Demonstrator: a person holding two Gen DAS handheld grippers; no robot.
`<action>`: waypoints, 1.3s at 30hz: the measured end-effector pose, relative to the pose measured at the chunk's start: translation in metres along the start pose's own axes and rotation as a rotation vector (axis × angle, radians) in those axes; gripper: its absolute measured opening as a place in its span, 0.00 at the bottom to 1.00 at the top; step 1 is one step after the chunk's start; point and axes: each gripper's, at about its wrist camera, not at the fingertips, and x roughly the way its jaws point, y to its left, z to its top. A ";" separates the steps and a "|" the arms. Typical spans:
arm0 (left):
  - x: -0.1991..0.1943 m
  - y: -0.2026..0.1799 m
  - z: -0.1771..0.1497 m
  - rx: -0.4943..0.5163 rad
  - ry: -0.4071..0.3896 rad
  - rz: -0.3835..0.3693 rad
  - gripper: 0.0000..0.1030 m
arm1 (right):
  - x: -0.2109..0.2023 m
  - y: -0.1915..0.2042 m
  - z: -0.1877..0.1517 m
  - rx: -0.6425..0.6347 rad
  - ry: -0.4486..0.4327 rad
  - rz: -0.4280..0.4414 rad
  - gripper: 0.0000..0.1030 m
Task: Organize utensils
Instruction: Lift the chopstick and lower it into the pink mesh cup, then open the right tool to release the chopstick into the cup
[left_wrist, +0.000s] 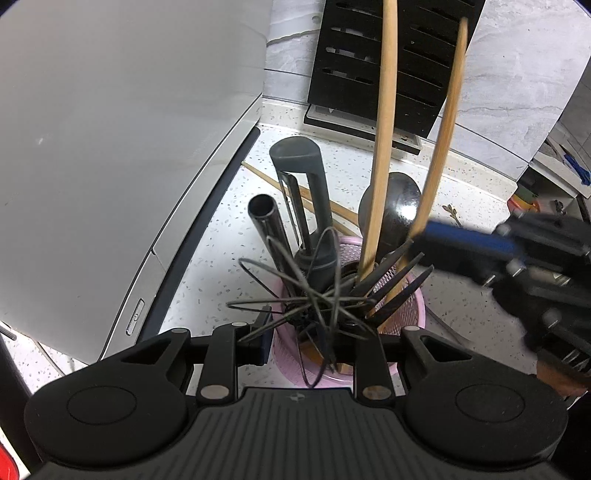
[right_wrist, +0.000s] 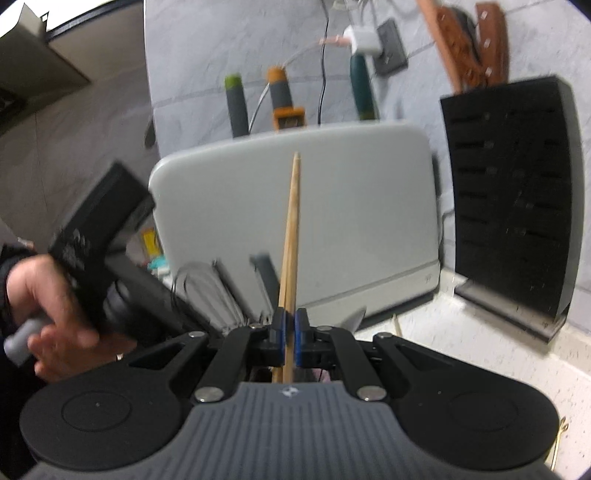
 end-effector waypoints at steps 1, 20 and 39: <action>0.000 0.000 0.000 0.000 0.001 0.001 0.29 | 0.003 0.001 -0.002 -0.006 0.025 -0.003 0.01; -0.001 0.004 -0.002 -0.005 0.000 -0.001 0.29 | 0.015 0.005 -0.005 -0.039 0.146 0.009 0.05; 0.000 0.005 -0.001 -0.010 0.004 0.006 0.29 | -0.018 -0.034 0.029 -0.008 0.029 -0.142 0.36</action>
